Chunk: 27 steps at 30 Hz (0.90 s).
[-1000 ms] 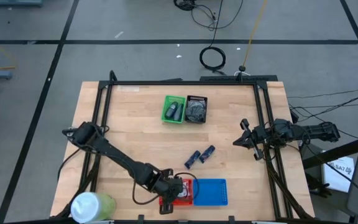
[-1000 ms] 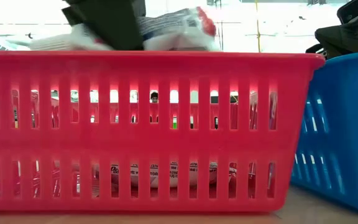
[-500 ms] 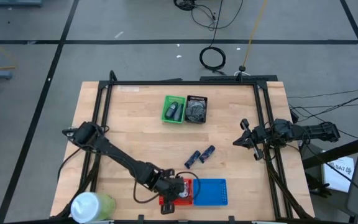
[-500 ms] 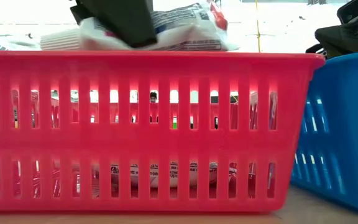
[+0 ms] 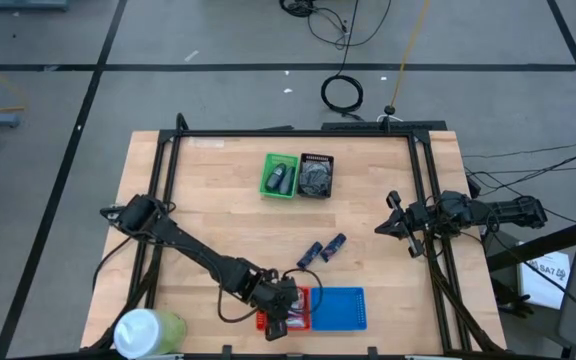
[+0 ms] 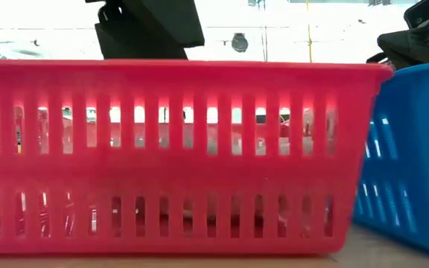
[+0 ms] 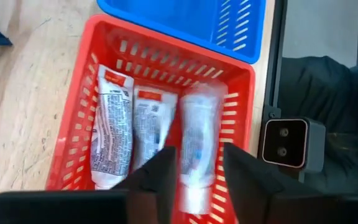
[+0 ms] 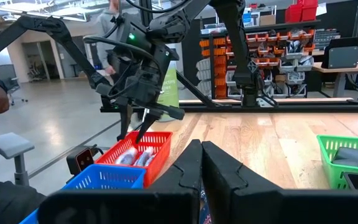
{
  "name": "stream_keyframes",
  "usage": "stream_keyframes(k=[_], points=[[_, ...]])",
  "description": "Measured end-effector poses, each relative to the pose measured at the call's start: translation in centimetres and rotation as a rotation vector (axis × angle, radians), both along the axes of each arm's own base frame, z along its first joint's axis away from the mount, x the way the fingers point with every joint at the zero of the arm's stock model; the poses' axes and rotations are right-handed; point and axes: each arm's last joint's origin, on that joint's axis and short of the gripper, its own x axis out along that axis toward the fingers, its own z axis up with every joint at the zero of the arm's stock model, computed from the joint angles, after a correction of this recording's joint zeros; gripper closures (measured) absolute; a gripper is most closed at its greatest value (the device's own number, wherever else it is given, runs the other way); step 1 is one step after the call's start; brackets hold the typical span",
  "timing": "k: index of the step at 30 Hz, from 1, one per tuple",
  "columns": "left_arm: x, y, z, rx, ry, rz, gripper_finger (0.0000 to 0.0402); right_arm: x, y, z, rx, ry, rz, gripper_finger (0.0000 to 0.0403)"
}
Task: Pick & Place Travel size toiletries
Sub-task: Put the toothpaste into the red bin, then put the right shave cream into the blue bin
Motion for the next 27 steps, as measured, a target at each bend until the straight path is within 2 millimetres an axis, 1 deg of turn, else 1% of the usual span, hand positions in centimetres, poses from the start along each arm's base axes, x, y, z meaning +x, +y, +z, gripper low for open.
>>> stream_keyframes(k=[4,7,11,13,16,19,23,27], points=[[0.0,-0.1,0.0,-0.01,0.004,-0.035,0.0233,0.0,0.0,0.0,0.0,0.0,0.0,0.0403],[0.0,-0.1,0.0,-0.02,0.004,-0.063,0.0211,0.0,0.0,0.0,0.0,0.0,0.0,0.0403],[0.2,0.4,0.4,-0.028,-0.009,-0.072,0.0196,0.0,0.0,0.0,0.0,0.0,-0.001,0.0403],[0.2,0.8,1.0,-0.021,-0.02,-0.08,0.0196,0.0,0.0,0.0,0.0,0.0,0.0,0.0403],[0.1,1.4,2.2,-0.011,-0.06,-0.094,0.02,0.0,0.0,0.0,0.0,0.0,0.0,0.0403],[-0.4,2.0,3.9,0.034,-0.116,-0.125,0.0208,0.0,0.0,0.0,0.0,0.001,0.0,0.0403],[-1.9,2.6,6.8,0.176,-0.219,-0.148,0.0222,0.0,0.0,0.0,0.0,0.0,0.0,0.0403],[-3.6,2.8,9.2,0.341,-0.301,-0.177,0.0237,0.0,0.0,0.0,0.0,0.001,0.0,0.0403]])
